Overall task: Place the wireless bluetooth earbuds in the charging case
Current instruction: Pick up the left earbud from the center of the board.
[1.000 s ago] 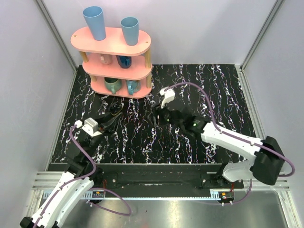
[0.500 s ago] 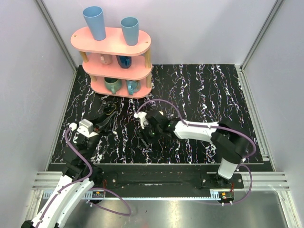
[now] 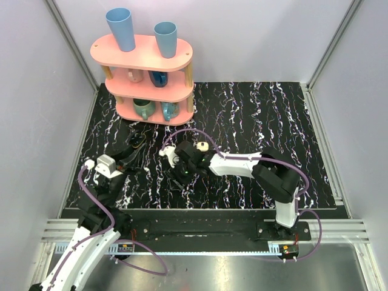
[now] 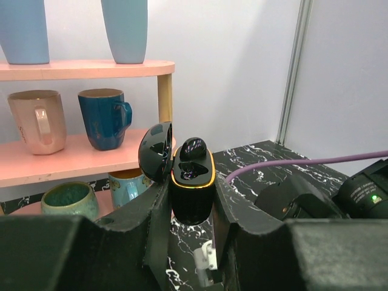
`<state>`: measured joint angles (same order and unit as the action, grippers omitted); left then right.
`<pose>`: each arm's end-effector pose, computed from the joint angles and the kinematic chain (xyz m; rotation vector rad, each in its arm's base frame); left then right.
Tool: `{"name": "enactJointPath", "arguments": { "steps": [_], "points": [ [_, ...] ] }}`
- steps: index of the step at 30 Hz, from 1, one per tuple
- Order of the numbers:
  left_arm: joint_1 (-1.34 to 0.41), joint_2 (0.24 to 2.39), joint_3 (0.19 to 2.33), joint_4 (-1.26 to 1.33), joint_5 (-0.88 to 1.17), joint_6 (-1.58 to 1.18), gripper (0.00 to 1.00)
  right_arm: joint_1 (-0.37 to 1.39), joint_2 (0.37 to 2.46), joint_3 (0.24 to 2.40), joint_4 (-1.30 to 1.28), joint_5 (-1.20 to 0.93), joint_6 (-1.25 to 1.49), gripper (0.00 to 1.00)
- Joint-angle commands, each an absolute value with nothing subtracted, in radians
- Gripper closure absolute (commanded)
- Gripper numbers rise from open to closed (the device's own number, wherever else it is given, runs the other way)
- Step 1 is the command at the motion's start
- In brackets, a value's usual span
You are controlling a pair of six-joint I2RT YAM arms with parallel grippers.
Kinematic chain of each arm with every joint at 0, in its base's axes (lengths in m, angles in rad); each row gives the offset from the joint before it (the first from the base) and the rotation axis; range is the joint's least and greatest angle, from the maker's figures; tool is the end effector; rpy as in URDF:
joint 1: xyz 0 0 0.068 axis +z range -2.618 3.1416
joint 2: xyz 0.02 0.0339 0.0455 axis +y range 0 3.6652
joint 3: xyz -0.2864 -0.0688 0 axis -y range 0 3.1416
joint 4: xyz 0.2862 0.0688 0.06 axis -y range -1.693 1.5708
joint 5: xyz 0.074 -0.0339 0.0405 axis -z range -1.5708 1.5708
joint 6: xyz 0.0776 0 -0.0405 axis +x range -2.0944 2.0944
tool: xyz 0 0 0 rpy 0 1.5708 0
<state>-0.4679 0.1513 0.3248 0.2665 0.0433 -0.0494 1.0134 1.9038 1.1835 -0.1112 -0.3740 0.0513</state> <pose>0.1284 -0.0686 0.3297 0.2757 1.1104 -0.4849 0.2229 0.4112 0.1324 -1.3387 2.1628 0.9124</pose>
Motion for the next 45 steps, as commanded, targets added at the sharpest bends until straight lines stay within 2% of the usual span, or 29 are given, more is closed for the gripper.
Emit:
{"name": "enactJointPath", "arguments": {
  "steps": [1, 20, 45],
  "points": [
    [-0.466, 0.138, 0.371, 0.273, 0.015, -0.049, 1.0, 1.045, 1.939, 1.267, -0.11, -0.284, 0.044, 0.45],
    [-0.466, 0.129, 0.365, 0.271, 0.009, -0.049, 1.0, 1.117, 2.006, 1.312, -0.149, -0.115, 0.028, 0.46],
    [-0.466, 0.127, 0.356, 0.268, 0.008, -0.051, 1.0, 1.154, 2.008, 1.342, -0.244, -0.045, 0.038, 0.54]
  ]
}}
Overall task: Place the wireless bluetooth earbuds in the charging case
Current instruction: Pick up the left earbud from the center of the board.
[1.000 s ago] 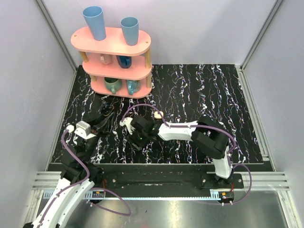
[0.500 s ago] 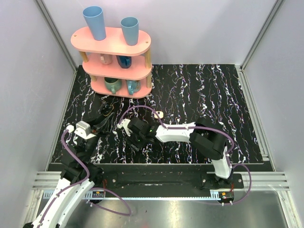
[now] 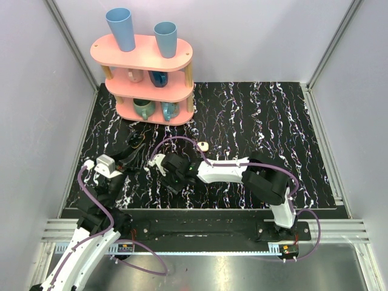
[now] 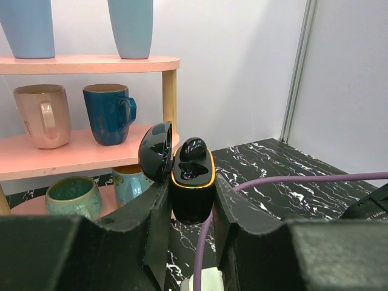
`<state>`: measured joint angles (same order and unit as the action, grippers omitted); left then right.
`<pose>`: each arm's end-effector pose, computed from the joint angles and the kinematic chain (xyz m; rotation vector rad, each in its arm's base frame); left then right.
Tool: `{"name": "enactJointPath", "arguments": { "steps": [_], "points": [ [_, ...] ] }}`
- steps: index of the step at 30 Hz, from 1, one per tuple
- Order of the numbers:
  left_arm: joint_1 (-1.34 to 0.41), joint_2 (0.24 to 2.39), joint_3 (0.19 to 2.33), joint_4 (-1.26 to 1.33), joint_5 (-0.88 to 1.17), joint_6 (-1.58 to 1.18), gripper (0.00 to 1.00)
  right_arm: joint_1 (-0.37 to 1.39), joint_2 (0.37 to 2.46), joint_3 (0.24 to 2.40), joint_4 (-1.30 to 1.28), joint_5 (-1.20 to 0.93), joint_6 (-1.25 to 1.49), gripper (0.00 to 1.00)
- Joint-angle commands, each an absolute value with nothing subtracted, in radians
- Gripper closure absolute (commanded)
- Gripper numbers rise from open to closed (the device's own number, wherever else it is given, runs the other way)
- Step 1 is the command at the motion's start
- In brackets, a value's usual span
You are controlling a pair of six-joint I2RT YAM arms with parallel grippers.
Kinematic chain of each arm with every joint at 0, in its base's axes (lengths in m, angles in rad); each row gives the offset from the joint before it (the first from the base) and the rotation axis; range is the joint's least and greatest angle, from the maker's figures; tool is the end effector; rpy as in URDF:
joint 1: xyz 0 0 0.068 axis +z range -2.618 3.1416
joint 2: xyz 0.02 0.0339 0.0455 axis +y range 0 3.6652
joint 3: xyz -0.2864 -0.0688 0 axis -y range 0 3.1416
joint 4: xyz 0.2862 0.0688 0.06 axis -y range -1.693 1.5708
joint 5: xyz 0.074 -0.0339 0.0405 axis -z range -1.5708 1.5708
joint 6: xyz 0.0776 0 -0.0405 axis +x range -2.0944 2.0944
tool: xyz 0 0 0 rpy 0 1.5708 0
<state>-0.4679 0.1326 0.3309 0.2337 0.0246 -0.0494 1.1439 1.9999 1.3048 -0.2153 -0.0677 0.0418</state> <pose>0.1264 -0.0660 0.3300 0.2607 1.1214 -0.4736 0.1982 0.4484 0.1171 -1.3726 2.1765 0.5650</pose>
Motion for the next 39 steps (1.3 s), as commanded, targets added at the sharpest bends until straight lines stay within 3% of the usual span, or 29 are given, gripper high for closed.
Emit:
{"name": "enactJointPath", "arguments": {
  "steps": [1, 15, 19, 21, 23, 39],
  "points": [
    [-0.466, 0.127, 0.356, 0.268, 0.006, -0.051, 1.0, 1.154, 2.011, 1.344, -0.244, -0.04, 0.04, 0.54],
    [-0.466, 0.141, 0.359, 0.27, 0.017, -0.051, 1.0, 1.154, 2.051, 1.397, -0.273, -0.006, 0.015, 0.63],
    [-0.466, 0.141, 0.36, 0.27, 0.017, -0.051, 1.0, 1.154, 2.046, 1.399, -0.287, -0.005, 0.018, 0.62],
    [-0.466, 0.143, 0.36, 0.27, 0.018, -0.049, 1.0, 1.154, 2.042, 1.399, -0.294, -0.006, 0.023, 0.54],
    [-0.466, 0.141, 0.357, 0.27, 0.018, -0.049, 1.0, 1.154, 2.03, 1.388, -0.296, -0.006, 0.026, 0.53],
    [-0.466, 0.147, 0.362, 0.27, 0.023, -0.048, 1.0, 1.155, 1.996, 1.344, -0.308, -0.035, -0.05, 0.55]
  ]
}}
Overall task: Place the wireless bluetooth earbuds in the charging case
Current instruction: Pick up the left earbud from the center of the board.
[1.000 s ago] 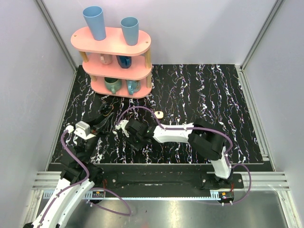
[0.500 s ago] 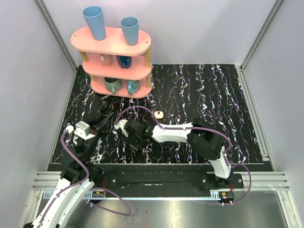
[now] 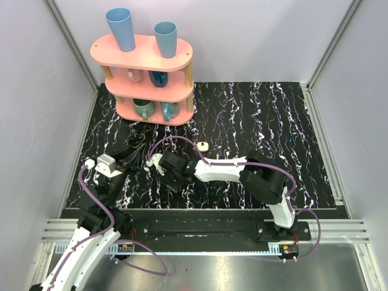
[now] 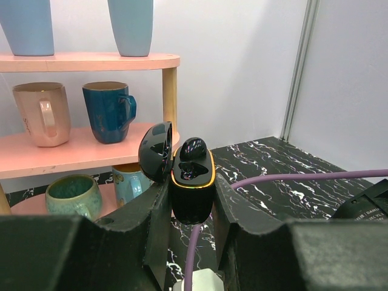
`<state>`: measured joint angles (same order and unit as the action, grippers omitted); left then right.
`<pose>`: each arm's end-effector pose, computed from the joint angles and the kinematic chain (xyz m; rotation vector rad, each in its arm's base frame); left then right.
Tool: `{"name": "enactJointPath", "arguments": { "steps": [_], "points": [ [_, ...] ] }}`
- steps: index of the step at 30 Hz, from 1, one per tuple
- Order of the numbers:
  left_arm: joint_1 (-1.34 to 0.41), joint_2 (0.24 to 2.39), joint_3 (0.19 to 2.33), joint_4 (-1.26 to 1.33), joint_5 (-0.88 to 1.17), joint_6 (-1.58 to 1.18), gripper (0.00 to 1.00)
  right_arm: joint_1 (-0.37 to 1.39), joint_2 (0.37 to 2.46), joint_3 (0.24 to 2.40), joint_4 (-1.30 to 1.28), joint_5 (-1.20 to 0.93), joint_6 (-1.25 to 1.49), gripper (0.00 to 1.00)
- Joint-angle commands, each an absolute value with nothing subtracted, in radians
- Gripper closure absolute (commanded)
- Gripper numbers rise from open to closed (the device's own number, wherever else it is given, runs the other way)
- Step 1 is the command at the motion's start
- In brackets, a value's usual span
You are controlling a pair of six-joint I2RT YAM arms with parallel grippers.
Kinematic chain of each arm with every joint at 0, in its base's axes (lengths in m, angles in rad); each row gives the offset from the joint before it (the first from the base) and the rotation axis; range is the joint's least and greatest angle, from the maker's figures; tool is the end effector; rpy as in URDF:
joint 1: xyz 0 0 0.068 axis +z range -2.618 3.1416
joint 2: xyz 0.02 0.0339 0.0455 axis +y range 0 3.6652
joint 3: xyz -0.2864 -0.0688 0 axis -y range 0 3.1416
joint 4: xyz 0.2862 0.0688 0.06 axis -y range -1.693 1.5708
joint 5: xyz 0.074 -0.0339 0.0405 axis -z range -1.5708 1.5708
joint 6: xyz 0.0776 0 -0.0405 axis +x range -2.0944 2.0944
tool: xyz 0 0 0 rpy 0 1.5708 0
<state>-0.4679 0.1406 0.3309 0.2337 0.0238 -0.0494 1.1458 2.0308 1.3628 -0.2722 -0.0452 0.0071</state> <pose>0.1279 -0.0667 0.3290 0.2617 1.1294 -0.4724 0.2023 0.4555 0.1176 -1.4124 2.1713 0.5096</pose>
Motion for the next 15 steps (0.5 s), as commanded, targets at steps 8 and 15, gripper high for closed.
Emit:
{"name": "enactJointPath", "arguments": {
  "steps": [8, 15],
  "points": [
    [-0.466, 0.153, 0.359, 0.278, 0.025, -0.048, 1.0, 1.157, 2.013, 1.331, -0.318, -0.049, -0.075, 0.56],
    [-0.466, 0.155, 0.359, 0.282, 0.023, -0.049, 1.0, 1.163, 2.025, 1.342, -0.316, -0.051, -0.066, 0.56]
  ]
}}
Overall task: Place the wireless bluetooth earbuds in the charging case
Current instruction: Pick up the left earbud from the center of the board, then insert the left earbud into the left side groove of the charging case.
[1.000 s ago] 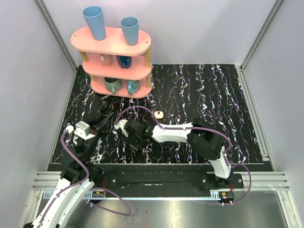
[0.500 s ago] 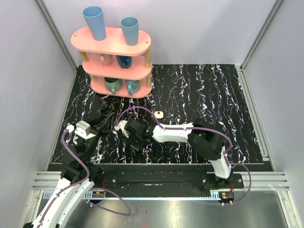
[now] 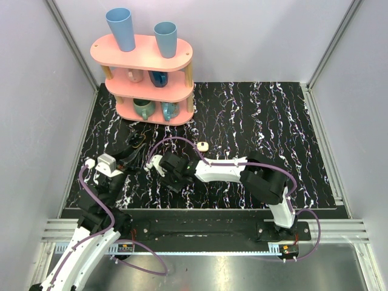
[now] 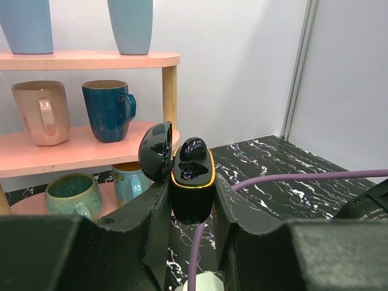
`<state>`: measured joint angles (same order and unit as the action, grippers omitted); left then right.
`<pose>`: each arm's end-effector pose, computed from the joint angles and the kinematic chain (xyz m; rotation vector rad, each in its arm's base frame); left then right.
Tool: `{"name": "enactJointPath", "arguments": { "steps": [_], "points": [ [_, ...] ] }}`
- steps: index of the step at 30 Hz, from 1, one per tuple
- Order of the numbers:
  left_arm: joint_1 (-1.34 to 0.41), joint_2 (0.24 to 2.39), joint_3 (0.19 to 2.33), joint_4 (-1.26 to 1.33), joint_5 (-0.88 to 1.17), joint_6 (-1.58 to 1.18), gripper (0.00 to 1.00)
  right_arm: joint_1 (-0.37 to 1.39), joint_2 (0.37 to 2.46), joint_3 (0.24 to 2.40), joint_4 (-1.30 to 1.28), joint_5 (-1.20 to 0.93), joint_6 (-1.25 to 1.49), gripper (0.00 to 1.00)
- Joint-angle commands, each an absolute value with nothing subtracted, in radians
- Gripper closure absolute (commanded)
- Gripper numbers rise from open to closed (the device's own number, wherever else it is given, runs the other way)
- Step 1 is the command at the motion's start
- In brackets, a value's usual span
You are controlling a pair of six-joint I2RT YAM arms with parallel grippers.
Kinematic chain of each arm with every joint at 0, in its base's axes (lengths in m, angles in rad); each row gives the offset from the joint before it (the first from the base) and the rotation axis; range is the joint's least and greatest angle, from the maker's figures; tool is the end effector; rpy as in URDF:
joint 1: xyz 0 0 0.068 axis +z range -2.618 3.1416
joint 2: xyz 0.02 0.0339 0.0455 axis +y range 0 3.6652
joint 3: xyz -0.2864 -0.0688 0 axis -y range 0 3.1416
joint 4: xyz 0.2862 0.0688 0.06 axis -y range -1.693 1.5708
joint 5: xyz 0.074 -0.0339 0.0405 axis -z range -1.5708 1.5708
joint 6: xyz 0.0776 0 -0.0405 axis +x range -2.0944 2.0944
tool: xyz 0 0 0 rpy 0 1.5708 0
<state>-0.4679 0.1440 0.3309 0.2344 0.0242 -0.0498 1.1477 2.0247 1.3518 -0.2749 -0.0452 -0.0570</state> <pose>0.1285 -0.0671 0.3287 0.2624 1.1321 -0.4728 0.2001 0.4530 0.1164 -1.4829 2.1234 0.4826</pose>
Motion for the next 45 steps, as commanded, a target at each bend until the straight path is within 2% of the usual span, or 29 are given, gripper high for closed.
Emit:
{"name": "enactJointPath", "arguments": {
  "steps": [1, 6, 9, 17, 23, 37, 45],
  "points": [
    [-0.466, 0.153, 0.359, 0.284, 0.021, -0.048, 1.0, 1.163, 2.026, 1.341, -0.316, -0.049, -0.064, 0.57],
    [-0.466, 0.155, 0.356, 0.282, 0.026, -0.051, 1.0, 1.164, 2.029, 1.342, -0.324, -0.043, -0.06, 0.62],
    [-0.466, 0.155, 0.356, 0.282, 0.026, -0.051, 1.0, 1.166, 2.031, 1.344, -0.322, -0.046, -0.06, 0.73],
    [-0.466, 0.156, 0.356, 0.281, 0.028, -0.052, 1.0, 1.164, 2.026, 1.365, -0.324, -0.015, -0.046, 0.8],
    [-0.466, 0.164, 0.36, 0.275, 0.032, -0.052, 1.0, 1.163, 1.947, 1.367, -0.299, 0.078, -0.006, 0.85],
    [-0.465, 0.195, 0.37, 0.299, 0.021, -0.063, 1.0, 1.16, 1.52, 1.256, -0.127, 0.325, 0.135, 0.82],
    [-0.466, 0.225, 0.354, 0.36, 0.035, -0.089, 1.0, 1.16, 1.28, 1.206, 0.064, 0.408, 0.153, 0.8]
  ]
}}
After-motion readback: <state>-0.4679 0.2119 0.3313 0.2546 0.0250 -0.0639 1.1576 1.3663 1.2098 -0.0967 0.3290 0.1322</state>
